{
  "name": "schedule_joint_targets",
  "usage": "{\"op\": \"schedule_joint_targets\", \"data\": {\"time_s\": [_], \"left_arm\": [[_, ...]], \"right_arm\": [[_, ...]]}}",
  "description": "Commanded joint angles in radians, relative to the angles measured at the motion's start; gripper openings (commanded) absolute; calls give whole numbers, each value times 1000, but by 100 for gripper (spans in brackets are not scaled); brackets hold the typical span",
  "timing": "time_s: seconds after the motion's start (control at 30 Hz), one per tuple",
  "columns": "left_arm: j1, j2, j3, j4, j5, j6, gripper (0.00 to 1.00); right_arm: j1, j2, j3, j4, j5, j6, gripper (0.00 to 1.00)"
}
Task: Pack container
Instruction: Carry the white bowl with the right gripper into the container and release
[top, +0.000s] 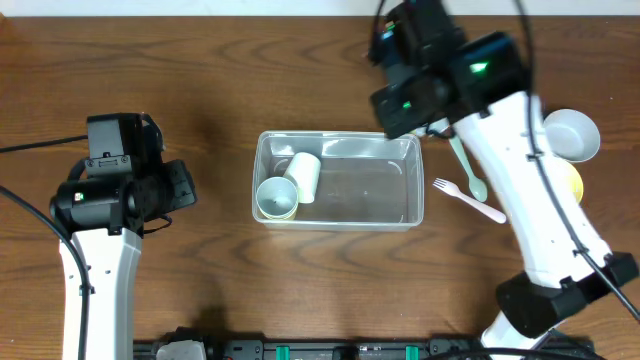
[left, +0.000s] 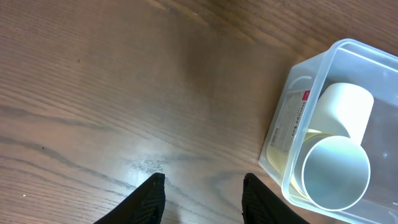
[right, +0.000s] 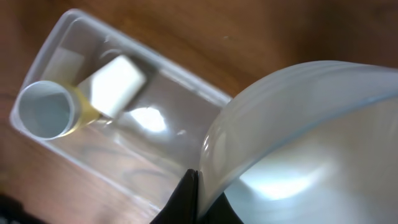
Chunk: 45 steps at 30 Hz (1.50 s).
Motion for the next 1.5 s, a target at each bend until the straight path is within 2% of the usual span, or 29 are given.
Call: {"op": "schedule_joint_targets", "data": {"time_s": [0.0, 0.37, 0.6, 0.77, 0.83, 0.9, 0.97, 1.3, 1.47], "left_arm": [[4, 5, 3, -9, 11, 21, 41], [4, 5, 3, -10, 11, 20, 41], [4, 5, 3, -10, 11, 20, 42], [4, 5, 3, -11, 11, 20, 41], [5, 5, 3, -14, 11, 20, 41], [4, 5, 3, -14, 11, 20, 41], [4, 5, 3, -14, 11, 20, 41], [4, 5, 3, -14, 11, 20, 41], [4, 5, 3, -14, 11, 20, 41]], "right_arm": [[47, 14, -69, 18, -3, 82, 1], [92, 14, -457, 229, -11, 118, 1], [92, 14, -617, 350, -14, 117, 2], [91, 15, -647, 390, -5, 101, 6], [90, 15, -646, 405, -2, 98, 18], [90, 15, -646, 420, -2, 98, 23], [90, 15, -646, 427, -2, 94, 35], [90, 14, -644, 453, 20, 80, 41], [90, 14, -644, 425, 20, 80, 33]]}}
